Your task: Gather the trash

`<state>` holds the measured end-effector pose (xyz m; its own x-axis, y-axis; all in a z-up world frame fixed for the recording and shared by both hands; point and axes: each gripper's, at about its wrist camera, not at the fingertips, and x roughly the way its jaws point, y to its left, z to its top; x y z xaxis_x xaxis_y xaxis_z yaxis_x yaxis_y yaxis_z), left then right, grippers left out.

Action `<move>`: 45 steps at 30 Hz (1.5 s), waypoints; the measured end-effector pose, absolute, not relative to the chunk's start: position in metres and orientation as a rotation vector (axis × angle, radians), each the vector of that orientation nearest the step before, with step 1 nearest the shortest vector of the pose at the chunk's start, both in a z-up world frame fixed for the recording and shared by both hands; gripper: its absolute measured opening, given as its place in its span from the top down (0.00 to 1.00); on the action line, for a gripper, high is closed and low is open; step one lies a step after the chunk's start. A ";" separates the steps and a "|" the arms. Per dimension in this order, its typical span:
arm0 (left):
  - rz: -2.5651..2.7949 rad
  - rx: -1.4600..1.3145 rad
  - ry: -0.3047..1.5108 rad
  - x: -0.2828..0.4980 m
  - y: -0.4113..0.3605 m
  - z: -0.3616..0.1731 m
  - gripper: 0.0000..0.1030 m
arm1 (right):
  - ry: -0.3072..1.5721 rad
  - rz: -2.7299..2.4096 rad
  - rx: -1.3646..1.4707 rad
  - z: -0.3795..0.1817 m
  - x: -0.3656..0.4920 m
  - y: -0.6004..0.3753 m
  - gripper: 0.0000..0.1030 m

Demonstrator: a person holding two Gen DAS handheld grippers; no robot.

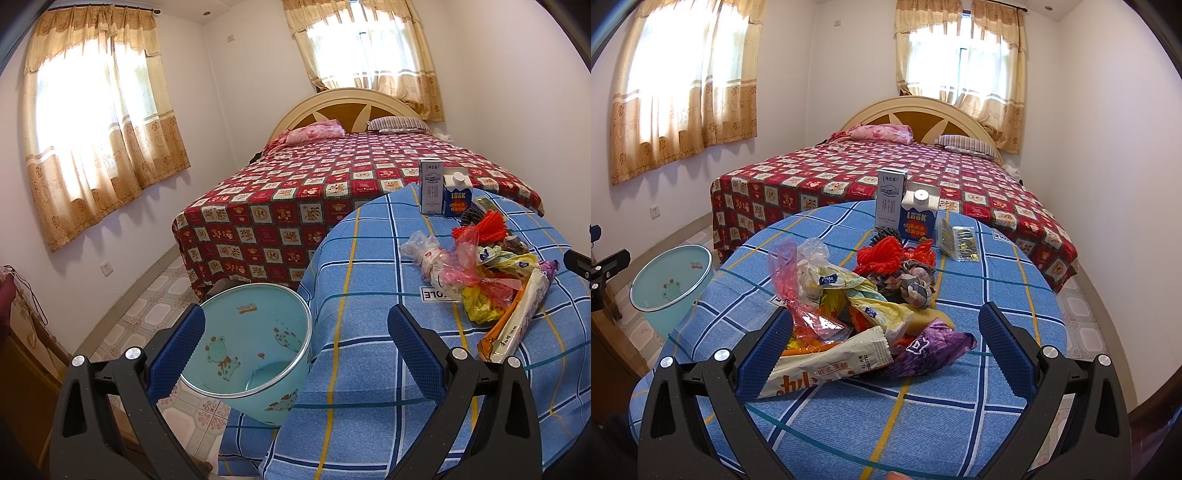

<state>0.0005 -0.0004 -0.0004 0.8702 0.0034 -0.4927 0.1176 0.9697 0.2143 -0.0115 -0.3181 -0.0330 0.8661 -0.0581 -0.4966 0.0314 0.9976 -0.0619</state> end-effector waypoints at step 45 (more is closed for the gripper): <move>-0.067 0.247 0.544 0.006 -0.002 -0.006 0.06 | 0.522 -0.055 -0.054 -0.032 -0.013 -0.325 0.04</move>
<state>0.0060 -0.0017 -0.0058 0.8541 0.0025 -0.5201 0.1279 0.9683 0.2146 -0.0128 -0.3251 -0.0322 0.8654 -0.0659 -0.4968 0.0382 0.9971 -0.0657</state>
